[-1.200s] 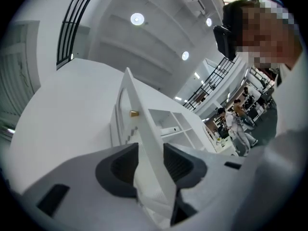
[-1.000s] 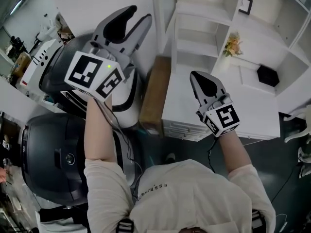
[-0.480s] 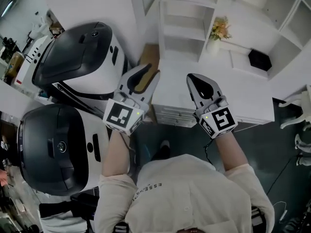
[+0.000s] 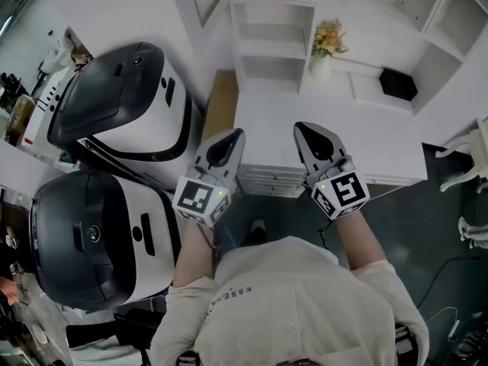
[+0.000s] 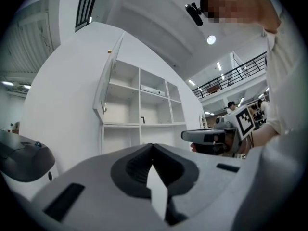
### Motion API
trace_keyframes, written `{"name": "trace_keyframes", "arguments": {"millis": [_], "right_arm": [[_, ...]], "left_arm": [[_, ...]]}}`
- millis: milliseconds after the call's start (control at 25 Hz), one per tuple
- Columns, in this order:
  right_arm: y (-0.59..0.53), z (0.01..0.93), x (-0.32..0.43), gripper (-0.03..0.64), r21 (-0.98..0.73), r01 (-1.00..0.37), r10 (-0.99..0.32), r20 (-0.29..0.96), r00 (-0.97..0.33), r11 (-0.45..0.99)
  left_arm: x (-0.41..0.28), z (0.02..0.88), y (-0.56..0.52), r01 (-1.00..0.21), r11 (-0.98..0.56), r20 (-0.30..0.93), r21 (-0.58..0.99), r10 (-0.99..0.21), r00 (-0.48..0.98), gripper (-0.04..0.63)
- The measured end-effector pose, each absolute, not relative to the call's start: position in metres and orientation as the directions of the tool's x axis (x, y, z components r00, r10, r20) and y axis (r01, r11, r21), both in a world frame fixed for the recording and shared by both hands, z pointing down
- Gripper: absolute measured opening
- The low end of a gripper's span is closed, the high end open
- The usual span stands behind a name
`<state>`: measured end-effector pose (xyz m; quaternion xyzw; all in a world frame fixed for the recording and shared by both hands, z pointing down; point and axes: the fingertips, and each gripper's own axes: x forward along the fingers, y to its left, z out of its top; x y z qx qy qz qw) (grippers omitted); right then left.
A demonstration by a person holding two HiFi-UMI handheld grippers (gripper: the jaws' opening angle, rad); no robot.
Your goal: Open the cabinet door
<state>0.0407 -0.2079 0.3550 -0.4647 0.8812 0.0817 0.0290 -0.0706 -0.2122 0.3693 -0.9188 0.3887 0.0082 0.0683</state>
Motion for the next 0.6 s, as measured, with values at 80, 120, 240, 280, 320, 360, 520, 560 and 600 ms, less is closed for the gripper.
{"name": "trace_keyframes", "arguments": {"millis": [80, 120, 240, 280, 320, 360, 520, 560, 600], "right_arm": [[-0.207, 0.357, 0.044, 0.014, 0.117, -0.823, -0.813, -0.126, -0.568, 0.556], [-0.207, 0.358, 0.046, 0.014, 0.117, -0.823, -0.814, -0.127, -0.567, 0.556], [-0.209, 0.36, 0.052, 0.014, 0.11, -0.826, -0.816, -0.127, -0.563, 0.553], [-0.211, 0.36, 0.052, 0.014, 0.109, -0.826, -0.816, -0.127, -0.564, 0.553], [-0.212, 0.36, 0.052, 0.014, 0.111, -0.825, -0.816, -0.126, -0.564, 0.554], [-0.213, 0.36, 0.053, 0.014, 0.112, -0.826, -0.816, -0.126, -0.564, 0.553], [-0.217, 0.362, 0.053, 0.014, 0.114, -0.826, -0.818, -0.12, -0.563, 0.552], [-0.218, 0.363, 0.052, 0.014, 0.12, -0.823, -0.816, -0.116, -0.566, 0.554], [-0.219, 0.364, 0.051, 0.014, 0.13, -0.82, -0.814, -0.111, -0.571, 0.557]], "left_arm": [[-0.065, 0.37, -0.213, -0.708, -0.694, -0.058, -0.13, -0.708, 0.704, 0.002], [-0.062, 0.369, -0.213, -0.704, -0.697, -0.055, -0.138, -0.704, 0.708, 0.002], [-0.053, 0.365, -0.217, -0.691, -0.707, -0.055, -0.153, -0.692, 0.72, 0.002], [-0.051, 0.364, -0.218, -0.687, -0.71, -0.055, -0.153, -0.688, 0.723, 0.002], [-0.049, 0.364, -0.22, -0.684, -0.714, -0.056, -0.152, -0.685, 0.727, 0.002], [-0.048, 0.364, -0.221, -0.682, -0.717, -0.058, -0.147, -0.682, 0.729, 0.002], [-0.045, 0.365, -0.224, -0.676, -0.728, -0.072, -0.113, -0.673, 0.736, 0.002], [-0.044, 0.365, -0.225, -0.675, -0.73, -0.074, -0.111, -0.671, 0.738, 0.002], [-0.043, 0.365, -0.226, -0.673, -0.731, -0.074, -0.113, -0.669, 0.74, 0.002]]}}
